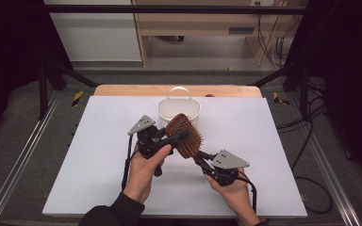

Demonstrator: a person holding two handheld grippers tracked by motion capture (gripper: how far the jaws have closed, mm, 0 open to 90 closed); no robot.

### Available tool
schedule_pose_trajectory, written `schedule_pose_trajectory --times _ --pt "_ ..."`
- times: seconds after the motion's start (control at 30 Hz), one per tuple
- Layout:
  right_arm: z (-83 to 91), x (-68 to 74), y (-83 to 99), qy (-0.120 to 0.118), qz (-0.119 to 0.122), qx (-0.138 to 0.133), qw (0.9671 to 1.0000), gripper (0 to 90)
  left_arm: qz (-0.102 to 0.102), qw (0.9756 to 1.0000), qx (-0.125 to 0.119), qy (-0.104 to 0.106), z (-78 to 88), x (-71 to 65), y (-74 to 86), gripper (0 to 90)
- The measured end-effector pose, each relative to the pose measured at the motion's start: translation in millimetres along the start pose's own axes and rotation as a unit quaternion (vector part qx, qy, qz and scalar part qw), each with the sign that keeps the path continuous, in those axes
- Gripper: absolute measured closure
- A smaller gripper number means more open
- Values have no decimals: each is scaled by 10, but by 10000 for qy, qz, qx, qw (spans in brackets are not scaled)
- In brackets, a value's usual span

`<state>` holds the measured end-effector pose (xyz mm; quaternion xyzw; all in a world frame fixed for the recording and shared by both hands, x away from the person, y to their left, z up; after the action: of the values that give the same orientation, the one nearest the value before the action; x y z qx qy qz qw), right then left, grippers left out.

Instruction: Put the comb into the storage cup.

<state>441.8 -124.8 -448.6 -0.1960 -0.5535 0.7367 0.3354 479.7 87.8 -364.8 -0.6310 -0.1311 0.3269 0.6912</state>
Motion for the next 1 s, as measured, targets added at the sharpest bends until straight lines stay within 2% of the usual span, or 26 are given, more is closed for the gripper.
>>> schedule_pose_trajectory --times 0.33,0.87,1.0 --pt "-16 -12 24 -77 -130 16 9999 723 16 10000 2 26 -22 -39 -13 507" --pt "-12 -25 25 -173 -334 -80 9993 707 -69 9999 -35 85 -29 -88 -52 514" --pt "11 -47 17 -142 -425 -129 9989 603 -120 9999 -43 37 -32 -81 -58 515"
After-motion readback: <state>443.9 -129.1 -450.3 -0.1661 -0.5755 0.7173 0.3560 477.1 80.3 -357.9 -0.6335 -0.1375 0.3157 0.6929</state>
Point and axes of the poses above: each handheld gripper's, and its own axes: z roughly backward along the jaws, y roughly out of its underside, x roughly to its left, the point moved 2 cm from there along -z, roughly forward along the jaws, and after that the axes turned 12 degrees about -z, right-handed, at the moved point
